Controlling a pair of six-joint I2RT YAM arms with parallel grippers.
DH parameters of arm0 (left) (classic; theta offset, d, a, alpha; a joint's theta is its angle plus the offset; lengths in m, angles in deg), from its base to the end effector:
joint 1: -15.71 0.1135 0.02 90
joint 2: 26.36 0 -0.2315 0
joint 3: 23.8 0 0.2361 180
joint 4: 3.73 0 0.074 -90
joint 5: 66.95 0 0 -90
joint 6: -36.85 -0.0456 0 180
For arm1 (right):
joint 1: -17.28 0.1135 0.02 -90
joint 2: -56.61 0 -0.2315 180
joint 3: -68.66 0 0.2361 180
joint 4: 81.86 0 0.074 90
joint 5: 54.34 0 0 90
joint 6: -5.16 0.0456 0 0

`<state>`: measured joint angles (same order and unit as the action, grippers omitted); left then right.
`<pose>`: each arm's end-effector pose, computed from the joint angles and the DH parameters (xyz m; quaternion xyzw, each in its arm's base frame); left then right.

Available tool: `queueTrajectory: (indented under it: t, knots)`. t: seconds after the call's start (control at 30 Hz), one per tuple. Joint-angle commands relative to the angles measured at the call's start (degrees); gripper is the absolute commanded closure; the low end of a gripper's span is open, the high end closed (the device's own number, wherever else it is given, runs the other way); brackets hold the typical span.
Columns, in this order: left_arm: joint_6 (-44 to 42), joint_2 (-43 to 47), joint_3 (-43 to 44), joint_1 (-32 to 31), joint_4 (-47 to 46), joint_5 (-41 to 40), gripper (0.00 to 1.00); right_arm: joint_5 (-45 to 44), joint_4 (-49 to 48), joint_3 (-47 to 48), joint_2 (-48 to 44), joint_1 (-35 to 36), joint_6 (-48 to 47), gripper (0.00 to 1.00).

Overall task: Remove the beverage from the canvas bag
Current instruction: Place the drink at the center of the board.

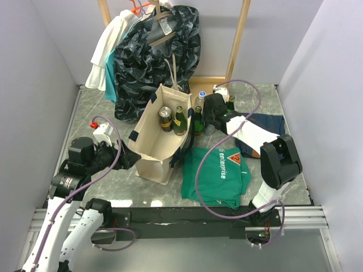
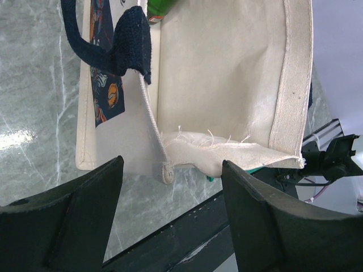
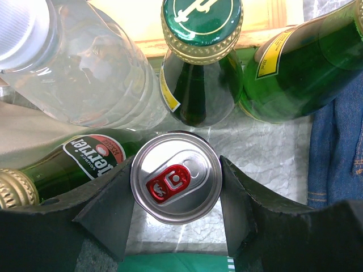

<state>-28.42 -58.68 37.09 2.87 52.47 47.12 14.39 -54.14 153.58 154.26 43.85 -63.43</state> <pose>0.1267 -0.0479 0.2966 0.0207 0.8434 -0.3320 0.4220 0.3381 0.1506 0.2153 0.0371 0.8949 0.0144 0.4444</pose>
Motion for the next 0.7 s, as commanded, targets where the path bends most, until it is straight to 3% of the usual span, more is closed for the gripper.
queueTrajectory:
  t: [0.0,0.4,0.67]
  knots:
    - [0.05,0.85,0.14,-0.17,-0.43,-0.43,0.24,-1.57,-1.93,2.49,-0.27,-0.38,0.48,0.52]
    - [0.14,0.94,0.14,-0.17,-0.43,-0.7,0.24,-2.72,-0.95,2.58,-0.35,-0.38,0.48,0.3]
    - [0.49,1.38,0.06,-0.17,-0.34,-1.22,0.23,-2.28,-1.04,2.58,-0.44,-0.38,0.56,0.27]
